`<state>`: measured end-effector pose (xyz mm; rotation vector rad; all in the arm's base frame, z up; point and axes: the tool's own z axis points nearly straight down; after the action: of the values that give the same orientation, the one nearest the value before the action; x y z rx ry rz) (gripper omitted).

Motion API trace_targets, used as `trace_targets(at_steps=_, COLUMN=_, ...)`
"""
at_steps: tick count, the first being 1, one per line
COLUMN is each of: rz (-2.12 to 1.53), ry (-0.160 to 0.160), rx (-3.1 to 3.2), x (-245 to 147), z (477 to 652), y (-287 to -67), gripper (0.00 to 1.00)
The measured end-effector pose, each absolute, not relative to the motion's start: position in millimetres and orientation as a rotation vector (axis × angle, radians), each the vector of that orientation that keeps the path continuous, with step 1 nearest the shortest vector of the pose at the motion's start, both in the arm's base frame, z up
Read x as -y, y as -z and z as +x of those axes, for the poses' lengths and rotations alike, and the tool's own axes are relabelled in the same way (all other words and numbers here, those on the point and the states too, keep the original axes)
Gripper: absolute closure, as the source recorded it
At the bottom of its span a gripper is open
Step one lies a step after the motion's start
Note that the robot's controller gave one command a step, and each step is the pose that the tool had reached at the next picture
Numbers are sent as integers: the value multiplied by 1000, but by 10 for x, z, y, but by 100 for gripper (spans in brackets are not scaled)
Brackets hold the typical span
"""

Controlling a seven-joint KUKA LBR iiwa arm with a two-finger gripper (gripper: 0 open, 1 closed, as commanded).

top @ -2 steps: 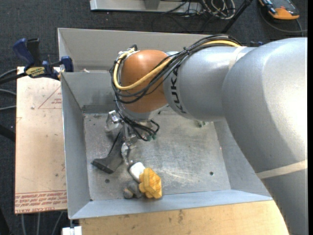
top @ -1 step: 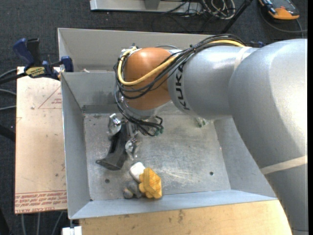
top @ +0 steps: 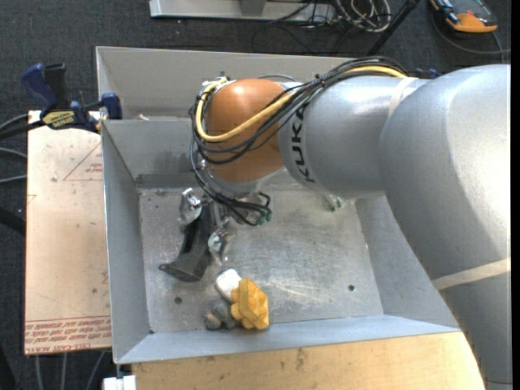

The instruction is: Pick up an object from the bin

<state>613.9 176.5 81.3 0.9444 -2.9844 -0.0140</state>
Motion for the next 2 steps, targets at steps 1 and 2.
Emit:
trace_targets(at_steps=1, rz=942, ry=4, rx=2993, x=-1728, z=6109, y=-1041, gripper=100)
trace_targets(at_steps=2, rz=924, ry=2, rx=2999, x=-1852, z=6152, y=-1466, gripper=100)
